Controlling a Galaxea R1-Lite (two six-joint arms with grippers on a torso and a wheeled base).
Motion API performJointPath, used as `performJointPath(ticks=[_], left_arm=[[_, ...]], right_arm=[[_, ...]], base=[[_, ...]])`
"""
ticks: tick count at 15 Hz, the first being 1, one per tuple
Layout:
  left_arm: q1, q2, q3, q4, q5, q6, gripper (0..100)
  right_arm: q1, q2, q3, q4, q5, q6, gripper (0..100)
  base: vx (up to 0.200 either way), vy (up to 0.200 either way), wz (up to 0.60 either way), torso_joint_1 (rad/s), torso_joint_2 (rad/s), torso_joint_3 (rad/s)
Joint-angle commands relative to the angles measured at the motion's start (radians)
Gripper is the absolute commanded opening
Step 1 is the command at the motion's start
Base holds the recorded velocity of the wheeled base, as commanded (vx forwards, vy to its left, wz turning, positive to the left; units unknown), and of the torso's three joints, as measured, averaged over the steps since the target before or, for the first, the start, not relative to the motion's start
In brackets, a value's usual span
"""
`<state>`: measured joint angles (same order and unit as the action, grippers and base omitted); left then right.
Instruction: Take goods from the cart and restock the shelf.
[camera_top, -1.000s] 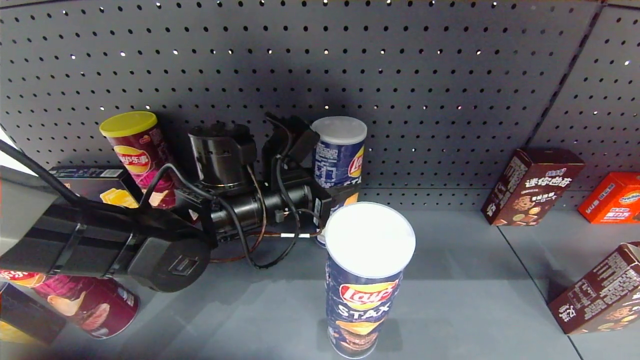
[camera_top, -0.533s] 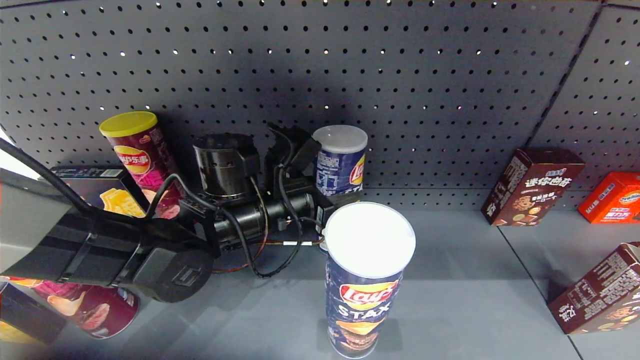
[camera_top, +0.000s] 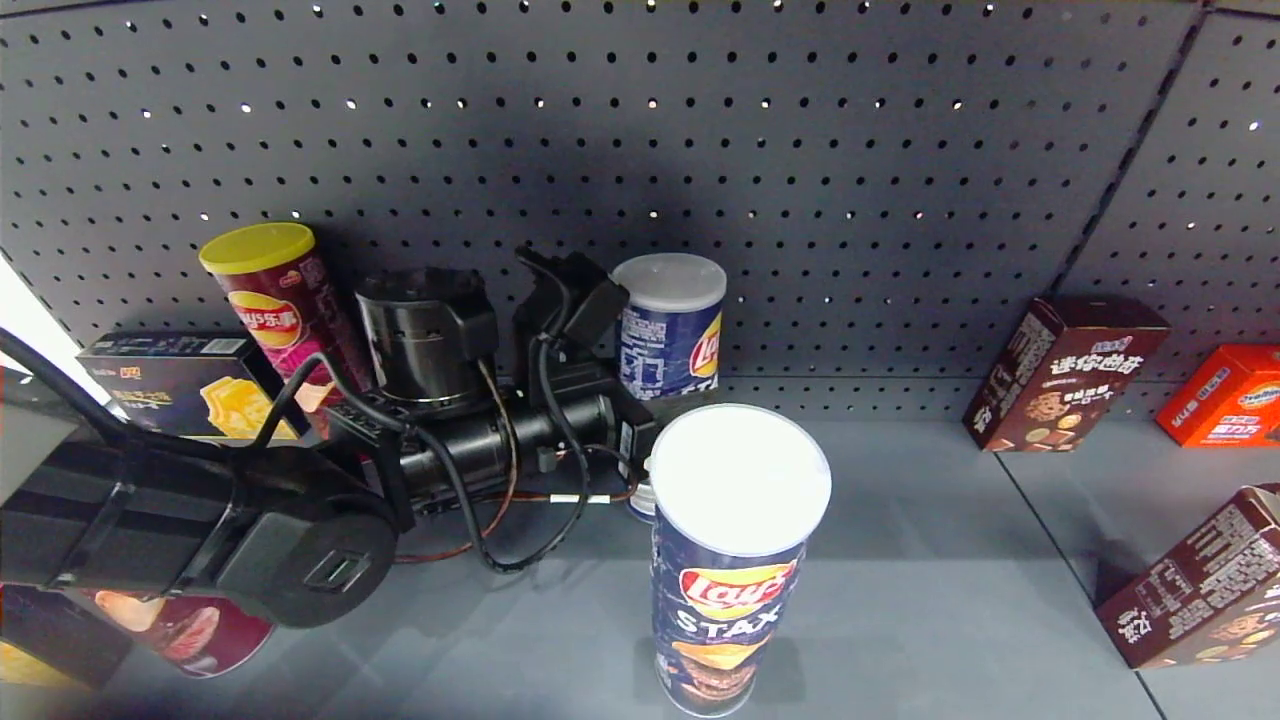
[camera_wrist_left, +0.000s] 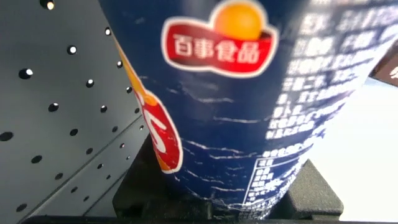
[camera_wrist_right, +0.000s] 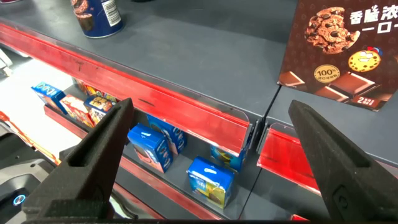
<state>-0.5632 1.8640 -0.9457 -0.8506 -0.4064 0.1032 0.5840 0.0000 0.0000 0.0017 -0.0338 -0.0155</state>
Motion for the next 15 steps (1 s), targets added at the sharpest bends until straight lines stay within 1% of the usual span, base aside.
performJointPath(ticks=[1, 3, 6, 7, 10, 12, 14, 15], left_arm=[[-0.001, -0.016, 0.022, -0.005, 0.000, 0.000, 0], [-0.012, -0.016, 0.036, -0.022, 0.001, 0.001, 0], [-0.014, -0.016, 0.055, -0.030, 0.001, 0.006, 0], [-0.017, -0.016, 0.059, -0.038, 0.003, 0.006, 100], [-0.018, -0.040, 0.090, -0.068, 0.004, 0.006, 100], [-0.011, -0.083, 0.156, -0.087, 0.004, 0.006, 100], [0.005, -0.135, 0.217, -0.088, 0.023, 0.006, 100], [0.006, -0.157, 0.245, -0.088, 0.046, 0.006, 100]], right_arm=[[0.000, 0.000, 0.000, 0.000, 0.000, 0.000, 100], [0.000, 0.000, 0.000, 0.000, 0.000, 0.000, 100], [0.000, 0.000, 0.000, 0.000, 0.000, 0.000, 100], [0.000, 0.000, 0.000, 0.000, 0.000, 0.000, 100], [0.000, 0.000, 0.000, 0.000, 0.000, 0.000, 100], [0.000, 0.000, 0.000, 0.000, 0.000, 0.000, 100], [0.000, 0.000, 0.000, 0.000, 0.000, 0.000, 100], [0.000, 0.000, 0.000, 0.000, 0.000, 0.000, 100]], base=[[0.000, 0.000, 0.00, 0.000, 0.00, 0.000], [0.000, 0.000, 0.00, 0.000, 0.00, 0.000], [0.000, 0.000, 0.00, 0.000, 0.00, 0.000], [0.000, 0.000, 0.00, 0.000, 0.00, 0.000], [0.000, 0.000, 0.00, 0.000, 0.00, 0.000], [0.000, 0.000, 0.00, 0.000, 0.00, 0.000], [0.000, 0.000, 0.00, 0.000, 0.00, 0.000], [0.000, 0.000, 0.00, 0.000, 0.00, 0.000]])
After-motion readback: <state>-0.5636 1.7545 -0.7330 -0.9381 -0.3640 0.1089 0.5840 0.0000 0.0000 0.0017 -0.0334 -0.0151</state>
